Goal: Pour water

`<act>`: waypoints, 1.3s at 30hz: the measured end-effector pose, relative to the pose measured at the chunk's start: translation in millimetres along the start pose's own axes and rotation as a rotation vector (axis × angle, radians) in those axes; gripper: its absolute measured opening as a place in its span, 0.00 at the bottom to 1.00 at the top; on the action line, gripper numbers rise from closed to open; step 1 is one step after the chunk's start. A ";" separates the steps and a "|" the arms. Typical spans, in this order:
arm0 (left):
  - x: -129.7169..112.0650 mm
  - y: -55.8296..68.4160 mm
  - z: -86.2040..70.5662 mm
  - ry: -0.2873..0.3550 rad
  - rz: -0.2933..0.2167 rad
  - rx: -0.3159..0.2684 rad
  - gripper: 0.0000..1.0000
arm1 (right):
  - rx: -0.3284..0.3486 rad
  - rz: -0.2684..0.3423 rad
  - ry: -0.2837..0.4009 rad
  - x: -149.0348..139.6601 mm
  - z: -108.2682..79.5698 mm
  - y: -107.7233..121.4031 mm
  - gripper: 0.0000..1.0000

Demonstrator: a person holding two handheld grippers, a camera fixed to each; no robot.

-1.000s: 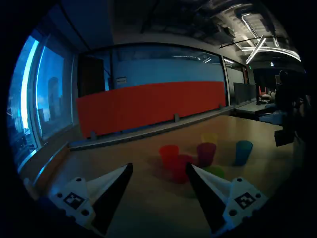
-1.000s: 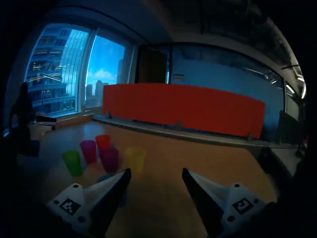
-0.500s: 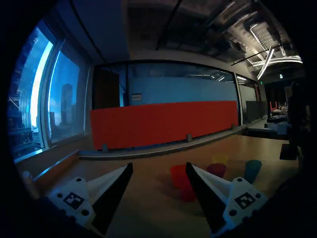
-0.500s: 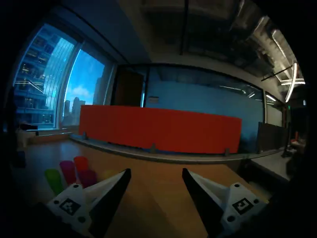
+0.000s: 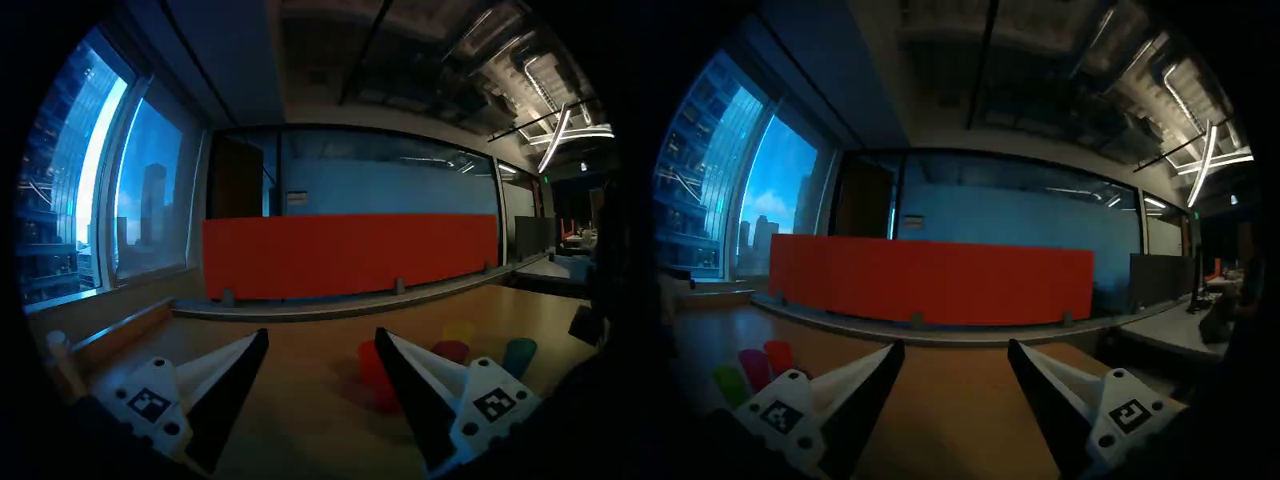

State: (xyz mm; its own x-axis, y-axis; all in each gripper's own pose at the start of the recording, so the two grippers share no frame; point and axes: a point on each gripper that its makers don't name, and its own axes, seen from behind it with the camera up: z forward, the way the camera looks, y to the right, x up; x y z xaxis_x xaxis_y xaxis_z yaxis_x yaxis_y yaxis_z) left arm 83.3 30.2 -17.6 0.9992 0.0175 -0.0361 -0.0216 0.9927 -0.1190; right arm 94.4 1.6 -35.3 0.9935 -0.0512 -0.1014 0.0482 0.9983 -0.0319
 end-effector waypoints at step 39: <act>-49.1 -17.7 0.1 0.020 0.009 0.109 0.99 | 0.032 0.100 -0.046 -19.5 -13.0 -12.7 1.00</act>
State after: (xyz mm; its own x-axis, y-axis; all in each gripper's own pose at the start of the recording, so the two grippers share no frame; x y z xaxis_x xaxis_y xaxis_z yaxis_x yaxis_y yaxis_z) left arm 34.6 11.9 -13.6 0.9981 0.0251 -0.0563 -0.0257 0.9996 -0.0101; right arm 73.1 -10.4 -45.7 0.9971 0.0496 -0.0571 -0.0492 0.9988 0.0080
